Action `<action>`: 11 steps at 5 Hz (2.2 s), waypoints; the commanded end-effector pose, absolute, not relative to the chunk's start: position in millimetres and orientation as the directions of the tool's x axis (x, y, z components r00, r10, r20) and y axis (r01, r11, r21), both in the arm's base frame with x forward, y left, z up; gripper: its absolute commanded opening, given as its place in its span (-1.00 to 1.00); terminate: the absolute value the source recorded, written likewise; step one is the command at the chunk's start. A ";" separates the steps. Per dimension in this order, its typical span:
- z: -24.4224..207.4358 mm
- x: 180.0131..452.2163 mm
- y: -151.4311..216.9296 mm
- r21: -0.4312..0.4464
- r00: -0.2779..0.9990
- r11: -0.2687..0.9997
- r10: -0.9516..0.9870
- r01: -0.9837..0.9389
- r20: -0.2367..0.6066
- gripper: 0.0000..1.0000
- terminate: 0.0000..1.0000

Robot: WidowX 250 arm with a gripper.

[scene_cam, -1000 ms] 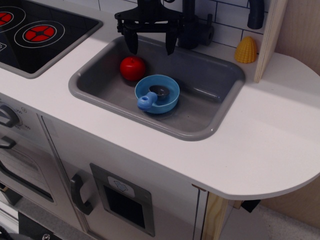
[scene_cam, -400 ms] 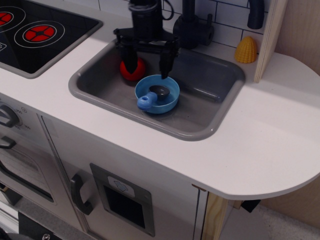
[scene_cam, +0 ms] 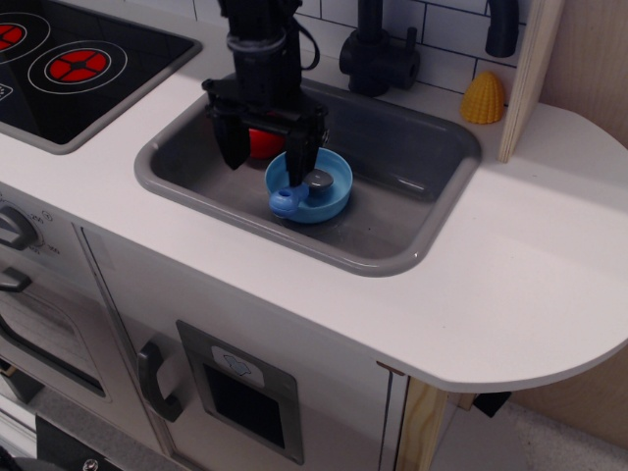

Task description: Take spoon out of bowl sink

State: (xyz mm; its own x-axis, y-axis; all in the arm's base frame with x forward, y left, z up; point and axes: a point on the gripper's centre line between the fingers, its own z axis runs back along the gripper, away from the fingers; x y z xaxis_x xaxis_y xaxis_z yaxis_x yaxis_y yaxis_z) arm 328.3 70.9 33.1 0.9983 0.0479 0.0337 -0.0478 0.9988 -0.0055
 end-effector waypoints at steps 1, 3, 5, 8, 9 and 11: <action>45.6 328.3 62.3 0.023 0.996 1.000 0.013 -0.016 0.089 1.00 -1.00; 43.4 327.5 51.7 0.013 0.995 0.999 0.041 -0.043 0.085 1.00 -1.00; 30.3 328.5 50.8 0.055 0.993 0.996 0.063 -0.068 0.099 1.00 -1.00; 22.0 330.8 49.5 0.076 0.993 0.992 0.093 -0.099 0.075 1.00 -1.00; 19.9 333.0 52.5 0.073 0.993 0.992 0.093 -0.099 0.070 1.00 -1.00; 21.6 334.5 53.9 0.059 0.993 0.993 0.103 -0.107 0.065 -1.00 -1.00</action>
State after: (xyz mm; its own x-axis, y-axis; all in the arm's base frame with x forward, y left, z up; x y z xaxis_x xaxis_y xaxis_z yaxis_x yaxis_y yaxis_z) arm 327.0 48.1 8.4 0.9947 0.1001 0.0233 -0.1012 0.9933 0.0558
